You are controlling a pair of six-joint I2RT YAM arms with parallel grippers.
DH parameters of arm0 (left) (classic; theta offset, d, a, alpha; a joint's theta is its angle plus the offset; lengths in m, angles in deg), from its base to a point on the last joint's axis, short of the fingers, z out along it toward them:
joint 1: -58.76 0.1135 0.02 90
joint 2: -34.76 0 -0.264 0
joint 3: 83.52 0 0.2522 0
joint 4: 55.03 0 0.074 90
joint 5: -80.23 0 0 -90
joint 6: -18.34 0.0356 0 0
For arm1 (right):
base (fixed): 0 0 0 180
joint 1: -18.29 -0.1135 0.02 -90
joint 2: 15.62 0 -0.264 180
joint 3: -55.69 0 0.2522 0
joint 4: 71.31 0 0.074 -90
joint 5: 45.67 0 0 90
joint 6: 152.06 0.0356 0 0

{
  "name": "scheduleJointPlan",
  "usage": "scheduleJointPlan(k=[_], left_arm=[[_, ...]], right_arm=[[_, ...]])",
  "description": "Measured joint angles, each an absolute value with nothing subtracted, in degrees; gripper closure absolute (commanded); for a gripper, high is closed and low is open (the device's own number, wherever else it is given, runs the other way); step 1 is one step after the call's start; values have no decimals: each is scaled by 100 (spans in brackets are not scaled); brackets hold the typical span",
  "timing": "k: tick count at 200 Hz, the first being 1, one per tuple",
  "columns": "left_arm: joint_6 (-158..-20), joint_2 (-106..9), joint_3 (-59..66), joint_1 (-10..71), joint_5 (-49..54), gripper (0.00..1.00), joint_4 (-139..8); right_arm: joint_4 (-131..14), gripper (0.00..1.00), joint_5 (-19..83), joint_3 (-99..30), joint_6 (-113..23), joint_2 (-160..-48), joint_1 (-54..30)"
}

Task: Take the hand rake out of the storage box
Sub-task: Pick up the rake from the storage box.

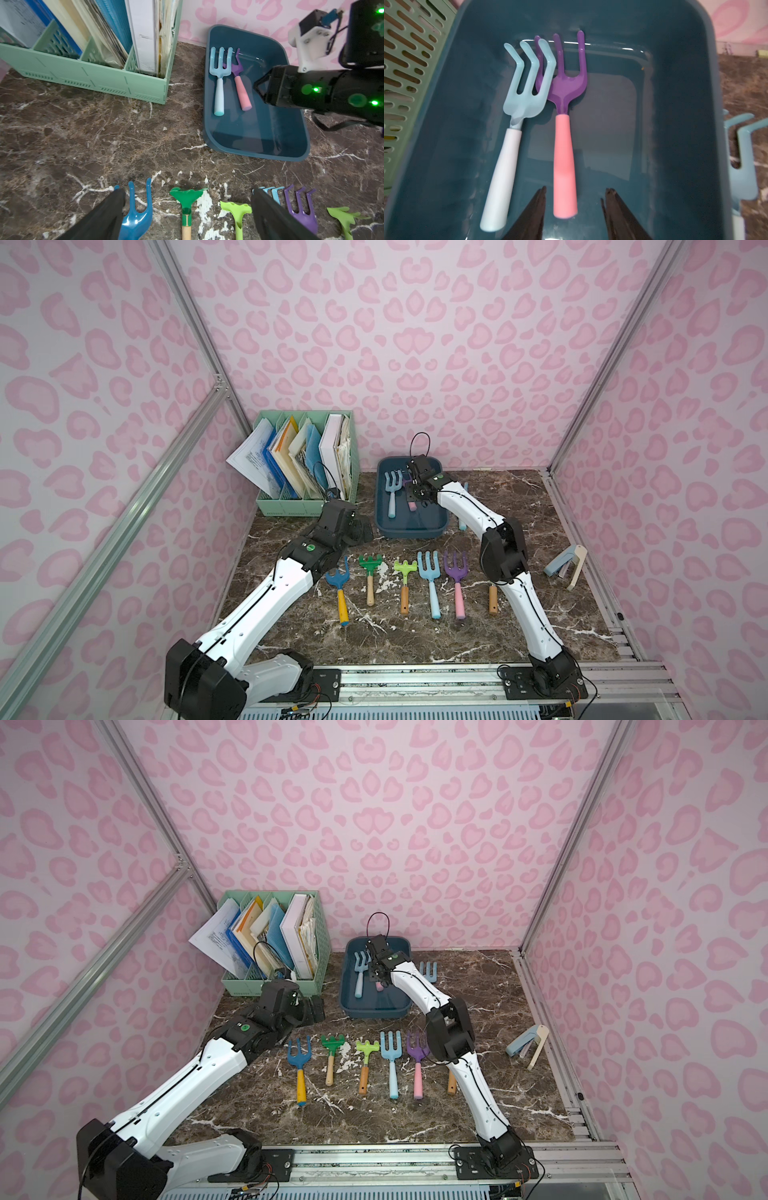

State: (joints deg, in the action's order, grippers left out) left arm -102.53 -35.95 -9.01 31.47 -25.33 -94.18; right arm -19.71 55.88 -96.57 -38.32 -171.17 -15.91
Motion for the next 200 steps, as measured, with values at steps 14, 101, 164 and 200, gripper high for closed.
scheduleJointPlan(k=[14,101,164,200], left_arm=[[-10253,-3770,-800,3147,-2428,2,-9363],[-10172,-3847,-804,3147,-2541,2,-9407],[-10151,-3595,-815,3147,-2871,2,-9636],[-10151,-3370,-872,3147,-3007,2,-9717]], right_arm=[[-1958,51,5577,-9945,-3891,-17361,-1602],[-1966,68,5516,-10148,-4157,-17877,-1567],[-1936,81,5306,-10336,-4361,-17997,-1440],[-1638,99,5343,-10312,-4389,-17882,-1420]])
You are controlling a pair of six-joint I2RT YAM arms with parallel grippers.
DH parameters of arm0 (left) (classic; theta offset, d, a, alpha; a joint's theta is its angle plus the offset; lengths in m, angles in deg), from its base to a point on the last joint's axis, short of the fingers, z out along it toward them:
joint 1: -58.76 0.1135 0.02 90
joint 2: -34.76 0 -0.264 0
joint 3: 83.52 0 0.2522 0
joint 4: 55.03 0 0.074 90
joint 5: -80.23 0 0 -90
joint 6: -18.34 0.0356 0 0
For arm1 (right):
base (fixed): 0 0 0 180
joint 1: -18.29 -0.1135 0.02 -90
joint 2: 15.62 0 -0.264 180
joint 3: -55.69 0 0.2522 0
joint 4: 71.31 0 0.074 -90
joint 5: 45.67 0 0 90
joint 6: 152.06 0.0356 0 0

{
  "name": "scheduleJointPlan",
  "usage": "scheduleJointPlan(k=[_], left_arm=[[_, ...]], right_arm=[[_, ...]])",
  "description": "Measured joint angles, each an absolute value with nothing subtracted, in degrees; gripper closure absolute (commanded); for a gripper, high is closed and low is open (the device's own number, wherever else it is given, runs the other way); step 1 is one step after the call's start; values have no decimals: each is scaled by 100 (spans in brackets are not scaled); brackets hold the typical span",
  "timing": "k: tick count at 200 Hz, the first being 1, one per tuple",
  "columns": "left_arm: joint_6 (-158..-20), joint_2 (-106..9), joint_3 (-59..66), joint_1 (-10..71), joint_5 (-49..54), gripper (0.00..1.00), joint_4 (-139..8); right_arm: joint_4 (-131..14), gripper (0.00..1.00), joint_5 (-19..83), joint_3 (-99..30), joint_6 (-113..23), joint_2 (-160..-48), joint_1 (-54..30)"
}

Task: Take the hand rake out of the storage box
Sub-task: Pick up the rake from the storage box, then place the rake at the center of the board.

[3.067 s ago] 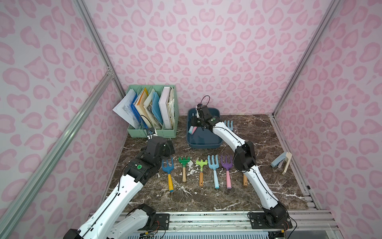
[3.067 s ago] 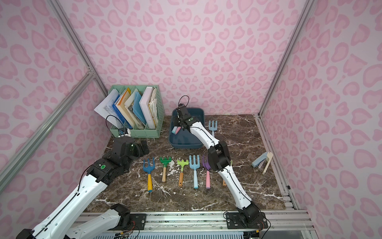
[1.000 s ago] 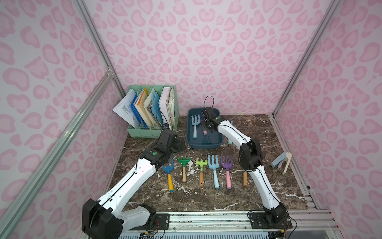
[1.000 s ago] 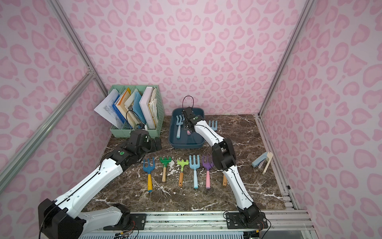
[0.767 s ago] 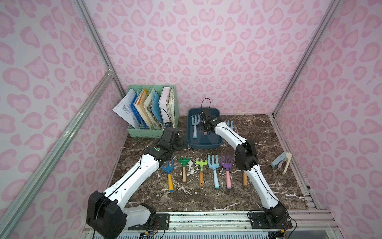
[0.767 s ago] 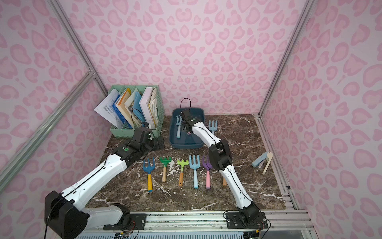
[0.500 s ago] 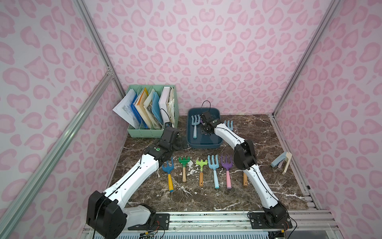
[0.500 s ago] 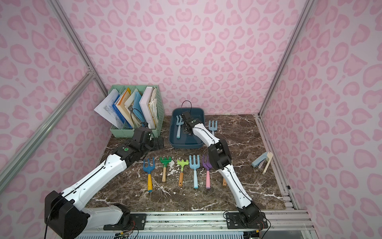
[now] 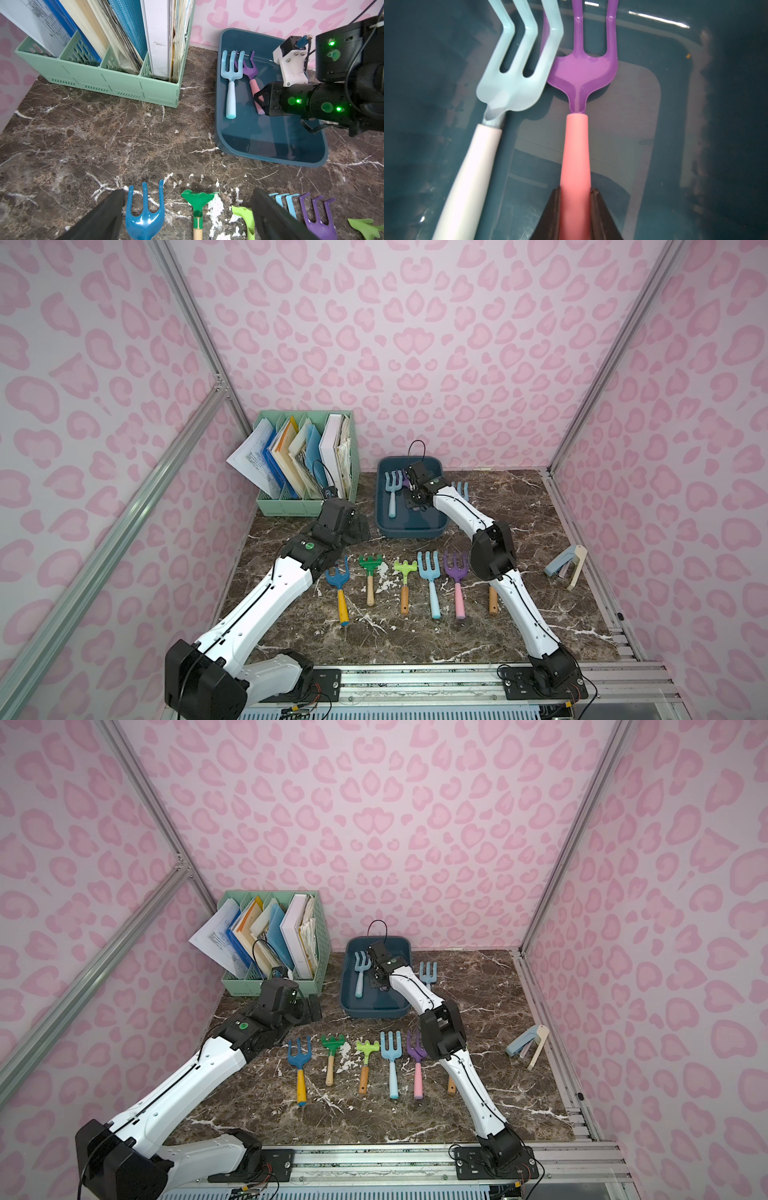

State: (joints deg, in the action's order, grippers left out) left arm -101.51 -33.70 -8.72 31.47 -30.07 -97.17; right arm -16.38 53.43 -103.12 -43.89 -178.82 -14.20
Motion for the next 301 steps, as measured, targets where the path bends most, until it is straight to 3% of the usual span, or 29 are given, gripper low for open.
scheduleJointPlan(k=[81,169,194,242,301], left_arm=[[-10183,-3106,-979,3147,-3020,2,-9837],[-10323,-3123,-979,3147,-2950,2,-9883],[-10347,-3235,-953,3147,-2878,2,-9840],[-10454,-4192,-195,3132,-2554,2,-9746],[-10282,-6402,2000,2915,-2327,3,-9800]], right_arm=[[-1385,100,5628,-8778,-3961,-16553,-1350],[-2631,100,5630,-6485,-3677,-14599,-1422],[-2978,100,5656,-5298,-3607,-13532,-1379],[-3982,100,5754,-2984,-3491,-11810,-330],[-4482,100,5472,-2437,-3823,-12385,656]])
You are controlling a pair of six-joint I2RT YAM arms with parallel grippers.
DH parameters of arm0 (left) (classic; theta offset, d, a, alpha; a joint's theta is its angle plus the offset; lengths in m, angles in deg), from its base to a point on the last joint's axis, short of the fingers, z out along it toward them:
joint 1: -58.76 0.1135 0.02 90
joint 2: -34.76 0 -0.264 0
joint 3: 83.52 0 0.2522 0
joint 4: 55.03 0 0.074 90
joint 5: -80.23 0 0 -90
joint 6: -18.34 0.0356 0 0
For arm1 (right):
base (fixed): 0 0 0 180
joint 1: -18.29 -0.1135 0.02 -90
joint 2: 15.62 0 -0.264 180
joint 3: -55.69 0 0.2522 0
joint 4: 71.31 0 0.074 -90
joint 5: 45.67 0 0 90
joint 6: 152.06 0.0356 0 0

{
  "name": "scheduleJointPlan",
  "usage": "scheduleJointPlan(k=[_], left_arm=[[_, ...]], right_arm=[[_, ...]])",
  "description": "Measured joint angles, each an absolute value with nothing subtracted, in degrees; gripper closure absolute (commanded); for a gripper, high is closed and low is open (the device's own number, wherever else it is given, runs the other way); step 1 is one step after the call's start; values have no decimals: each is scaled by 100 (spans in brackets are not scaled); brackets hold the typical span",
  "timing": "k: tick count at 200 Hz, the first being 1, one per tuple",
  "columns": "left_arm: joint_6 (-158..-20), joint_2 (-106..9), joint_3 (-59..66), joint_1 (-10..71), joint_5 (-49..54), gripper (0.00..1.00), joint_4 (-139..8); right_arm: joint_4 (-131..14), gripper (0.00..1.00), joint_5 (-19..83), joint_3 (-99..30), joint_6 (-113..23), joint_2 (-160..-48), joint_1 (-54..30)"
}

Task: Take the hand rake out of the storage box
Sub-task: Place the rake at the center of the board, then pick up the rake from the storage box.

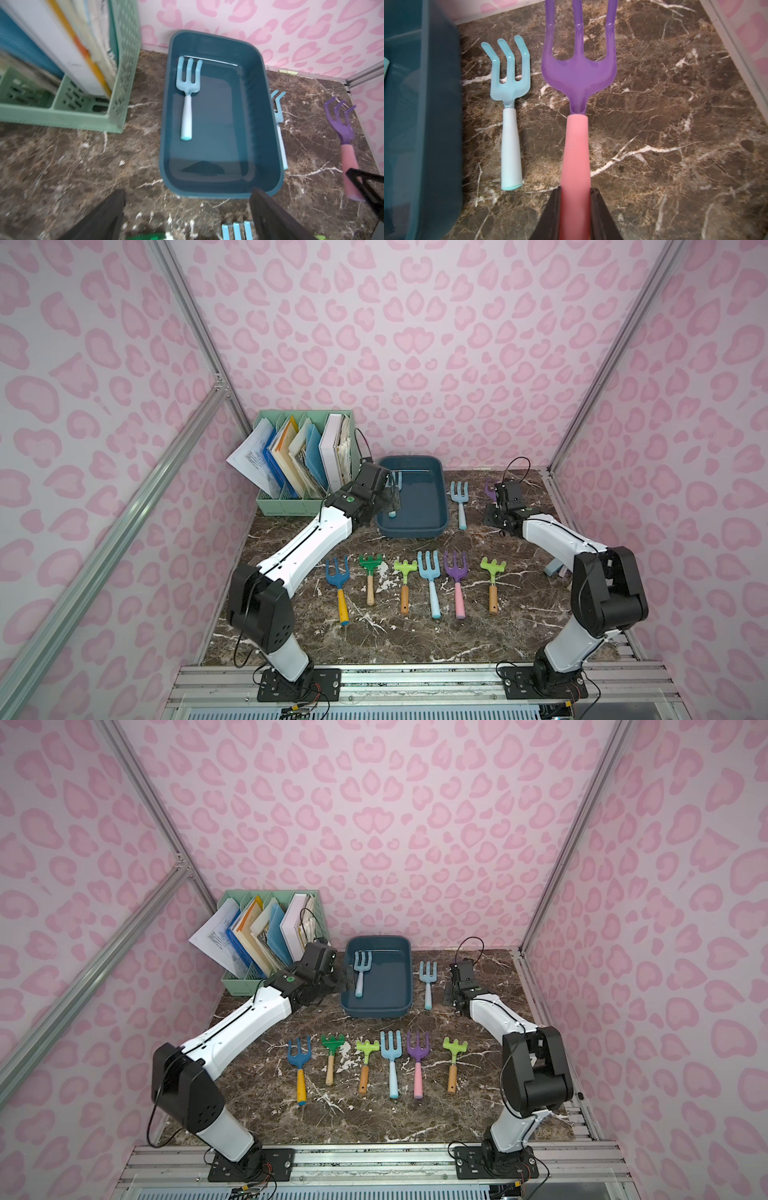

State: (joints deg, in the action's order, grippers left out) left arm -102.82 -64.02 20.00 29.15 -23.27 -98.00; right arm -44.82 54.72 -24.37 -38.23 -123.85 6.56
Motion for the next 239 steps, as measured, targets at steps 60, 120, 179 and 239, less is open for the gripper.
scheduleJointPlan(k=[60,120,179,239], left_arm=[[-10124,-8334,3654,2922,-2126,8,-10095],[-10022,-9700,4979,2922,-2294,16,-10373],[-10033,-10670,5847,2985,-2666,24,-10760],[-10024,-11044,5897,3140,-2738,35,-10613]], right_arm=[[-4567,100,4758,-3152,-4094,-13423,1063],[-4198,100,4474,-3838,-4199,-14028,1087],[-3829,23,4557,-3941,-4221,-14006,1021],[-3682,2,4585,-3676,-4118,-13211,1012]])
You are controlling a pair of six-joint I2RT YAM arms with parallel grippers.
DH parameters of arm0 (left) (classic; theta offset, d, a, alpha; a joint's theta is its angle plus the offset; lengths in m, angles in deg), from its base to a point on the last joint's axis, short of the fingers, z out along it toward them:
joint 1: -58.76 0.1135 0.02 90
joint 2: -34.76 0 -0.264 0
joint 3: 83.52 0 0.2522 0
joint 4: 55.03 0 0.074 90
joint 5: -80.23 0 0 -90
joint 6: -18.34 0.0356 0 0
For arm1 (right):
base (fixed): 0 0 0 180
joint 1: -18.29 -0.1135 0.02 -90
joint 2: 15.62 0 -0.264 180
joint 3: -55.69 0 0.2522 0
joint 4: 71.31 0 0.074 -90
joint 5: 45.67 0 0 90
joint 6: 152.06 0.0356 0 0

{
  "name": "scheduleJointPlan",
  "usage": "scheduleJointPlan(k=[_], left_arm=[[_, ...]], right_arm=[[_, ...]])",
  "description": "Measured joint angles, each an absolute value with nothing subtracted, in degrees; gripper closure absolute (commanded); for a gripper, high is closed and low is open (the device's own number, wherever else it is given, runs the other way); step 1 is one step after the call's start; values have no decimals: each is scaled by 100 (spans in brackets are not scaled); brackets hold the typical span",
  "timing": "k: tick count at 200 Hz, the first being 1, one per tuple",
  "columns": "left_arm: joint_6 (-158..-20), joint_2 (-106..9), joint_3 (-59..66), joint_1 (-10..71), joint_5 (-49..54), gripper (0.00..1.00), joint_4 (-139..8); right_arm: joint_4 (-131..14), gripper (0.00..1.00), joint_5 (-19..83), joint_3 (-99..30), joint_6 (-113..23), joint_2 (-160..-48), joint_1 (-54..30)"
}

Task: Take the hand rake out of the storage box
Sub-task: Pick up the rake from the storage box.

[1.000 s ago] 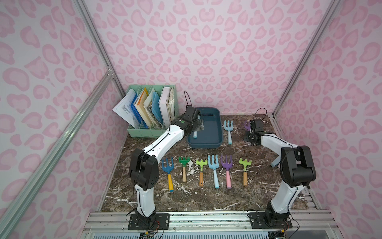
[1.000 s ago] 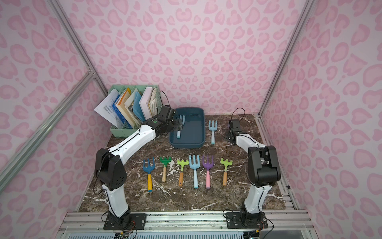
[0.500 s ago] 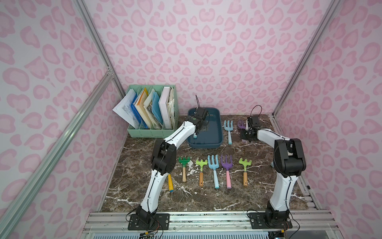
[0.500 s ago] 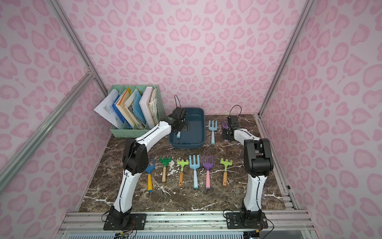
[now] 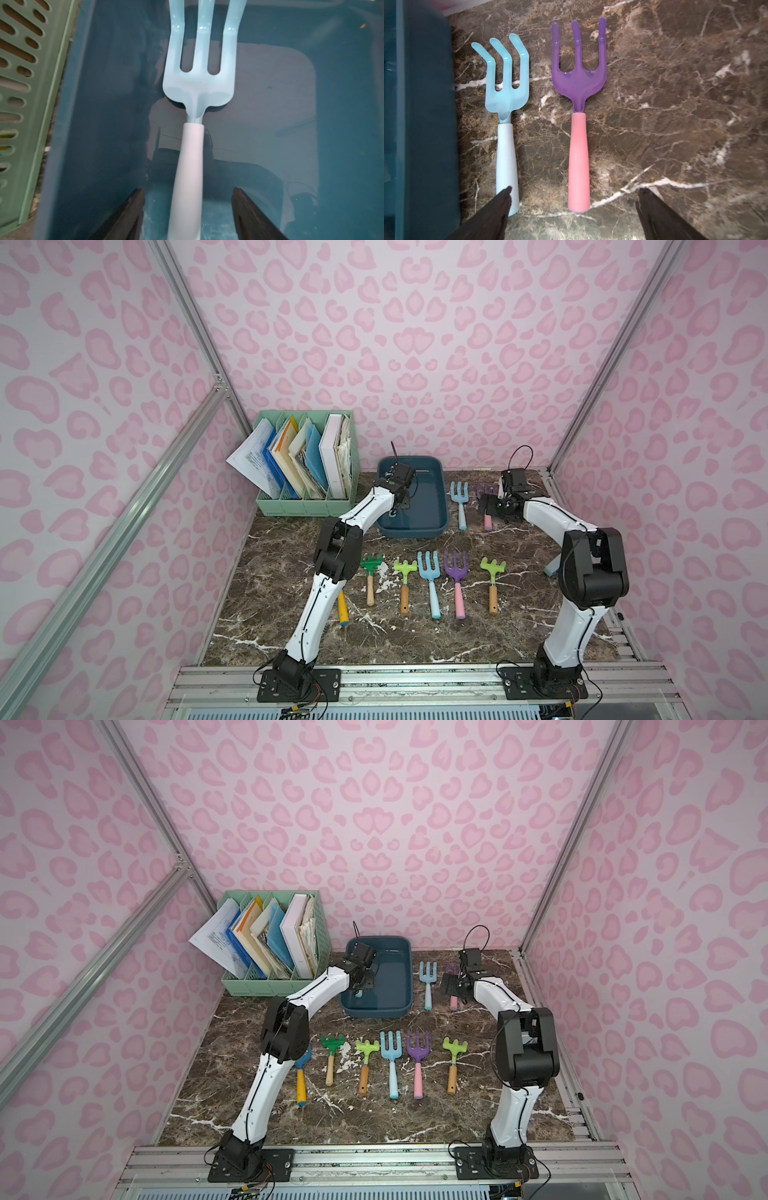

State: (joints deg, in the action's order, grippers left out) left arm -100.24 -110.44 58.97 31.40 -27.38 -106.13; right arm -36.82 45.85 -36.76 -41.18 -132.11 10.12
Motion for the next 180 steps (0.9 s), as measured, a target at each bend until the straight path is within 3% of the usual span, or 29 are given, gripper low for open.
scheduleJointPlan(k=[18,58,75,86,110,156,180], left_arm=[[-10019,-11077,5921,3164,-2699,37,-10546],[-10006,-11285,6011,3193,-2594,55,-10445],[-10006,-11370,6153,3208,-2554,69,-10438],[-10011,-11416,6229,3215,-2543,83,-10449],[-9958,-11366,6290,3208,-2436,100,-10611],[-9869,-10349,6022,3110,-2386,100,-11168],[-9847,-8935,4697,3027,-2559,100,-11044]], right_arm=[[-3689,2,4585,-3648,-4109,-13123,1010],[-3693,2,4583,-3642,-4107,-13097,999],[-3774,2,4581,-3526,-4105,-13053,999],[-3759,2,4578,-3456,-4105,-13047,995],[-3767,2,4561,-3392,-4081,-12981,988],[-3804,2,4524,-3215,-3976,-12675,977],[-3822,2,4548,-3032,-3928,-12400,977]])
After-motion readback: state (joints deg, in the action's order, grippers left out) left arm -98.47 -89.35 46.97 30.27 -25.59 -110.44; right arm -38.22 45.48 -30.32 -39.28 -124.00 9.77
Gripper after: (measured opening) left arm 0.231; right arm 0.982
